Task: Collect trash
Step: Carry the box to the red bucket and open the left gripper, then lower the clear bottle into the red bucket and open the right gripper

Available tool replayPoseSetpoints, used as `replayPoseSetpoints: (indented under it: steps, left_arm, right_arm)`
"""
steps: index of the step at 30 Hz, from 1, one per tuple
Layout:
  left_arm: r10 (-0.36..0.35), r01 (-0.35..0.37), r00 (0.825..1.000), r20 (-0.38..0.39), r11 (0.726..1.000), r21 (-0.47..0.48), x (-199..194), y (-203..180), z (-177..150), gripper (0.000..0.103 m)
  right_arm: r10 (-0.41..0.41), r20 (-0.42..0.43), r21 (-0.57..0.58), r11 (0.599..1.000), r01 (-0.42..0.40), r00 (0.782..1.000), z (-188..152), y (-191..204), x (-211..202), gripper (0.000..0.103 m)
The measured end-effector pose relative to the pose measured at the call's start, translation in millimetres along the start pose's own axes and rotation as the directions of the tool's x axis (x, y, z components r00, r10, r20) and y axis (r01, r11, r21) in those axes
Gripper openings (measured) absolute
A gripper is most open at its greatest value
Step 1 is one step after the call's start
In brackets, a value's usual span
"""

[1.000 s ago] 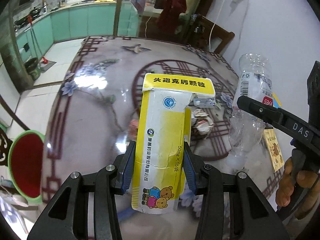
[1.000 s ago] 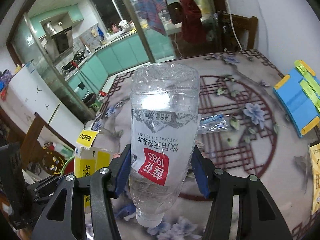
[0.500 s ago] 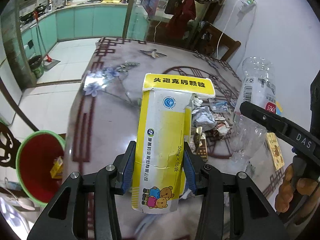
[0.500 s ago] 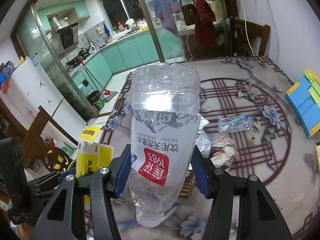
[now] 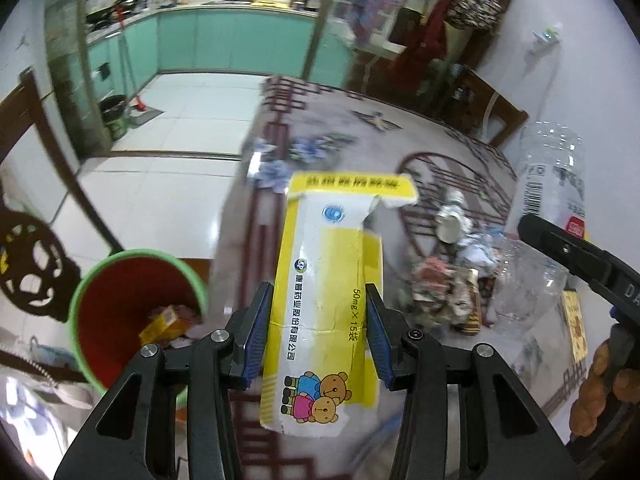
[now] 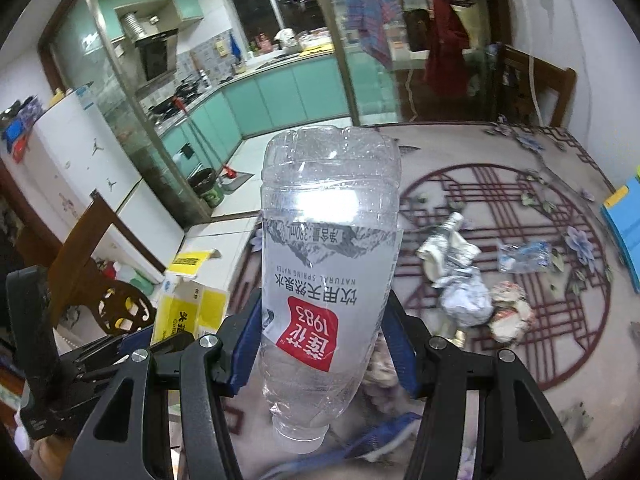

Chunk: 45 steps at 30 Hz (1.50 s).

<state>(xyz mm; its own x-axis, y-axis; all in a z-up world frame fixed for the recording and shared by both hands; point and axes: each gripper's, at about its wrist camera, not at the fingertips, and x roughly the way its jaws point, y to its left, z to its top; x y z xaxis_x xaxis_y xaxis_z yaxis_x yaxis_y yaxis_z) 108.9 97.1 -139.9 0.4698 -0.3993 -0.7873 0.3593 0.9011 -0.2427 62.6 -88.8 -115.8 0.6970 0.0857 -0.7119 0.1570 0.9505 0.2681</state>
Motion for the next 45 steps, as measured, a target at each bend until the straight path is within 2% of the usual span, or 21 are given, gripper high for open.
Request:
replayPoseSetpoints:
  steps: [3, 8, 10, 12, 17, 21, 26, 30, 35, 41, 45]
  left_arm:
    - [0.063, -0.063, 0.998, 0.012, 0.998, -0.026, -1.9, 22.2, -0.1, 0.042]
    - [0.101, -0.099, 0.995, 0.015, 0.991, -0.094, -2.8, 55.9, -0.7, 0.042]
    - [0.106, -0.104, 0.994, 0.014, 0.988, -0.119, -2.0, 68.1, -0.9, 0.032]
    - [0.116, -0.113, 0.993, 0.011, 0.983, -0.145, -0.4, 81.1, -1.2, 0.027]
    - [0.161, -0.159, 0.987, -0.008, 0.964, -0.211, 1.3, 114.4, -5.6, 0.023]
    - [0.225, -0.226, 0.974, -0.029, 0.946, -0.233, 3.4, 133.2, -10.0, 0.023]
    - [0.274, -0.274, 0.961, -0.039, 0.922, -0.274, -0.8, 154.1, -12.2, 0.023]
    - [0.292, -0.29, 0.956, -0.04, 0.91, -0.296, -4.7, 165.1, -13.7, 0.023]
    - [0.304, -0.305, 0.951, -0.055, 0.898, -0.319, -0.8, 174.3, -15.3, 0.023]
    - [0.309, -0.312, 0.949, -0.063, 0.89, -0.332, -0.1, 178.9, -17.0, 0.026]
    - [0.308, -0.306, 0.95, -0.049, 0.89, -0.338, -3.5, 177.8, -15.8, 0.037]
  right_arm:
    - [0.026, -0.011, -0.031, 0.999, -0.026, 1.0, 3.7, 20.2, 11.3, 0.055]
    - [0.075, -0.039, -0.094, 0.992, -0.079, 0.996, 7.3, 57.2, 30.7, 0.055]
    - [0.093, -0.054, -0.109, 0.989, -0.098, 0.994, 7.5, 68.8, 38.3, 0.055]
    - [0.107, -0.068, -0.123, 0.986, -0.114, 0.992, 6.6, 78.2, 45.8, 0.055]
    - [0.135, -0.104, -0.17, 0.974, -0.151, 0.985, 4.3, 102.3, 63.0, 0.055]
    - [0.191, -0.164, -0.2, 0.954, -0.222, 0.968, 1.7, 125.4, 88.2, 0.055]
    - [0.253, -0.275, -0.242, 0.915, -0.321, 0.927, -10.1, 160.9, 135.3, 0.055]
    - [0.275, -0.343, -0.259, 0.891, -0.372, 0.898, -19.1, 180.2, 164.6, 0.055]
    - [0.28, -0.398, -0.285, 0.867, -0.408, 0.873, -27.4, 196.1, 186.0, 0.056]
    - [0.261, -0.422, -0.291, 0.868, -0.402, 0.868, -33.5, 204.6, 198.8, 0.059]
    - [0.26, -0.422, -0.272, 0.877, -0.395, 0.868, -33.0, 200.3, 196.6, 0.062]
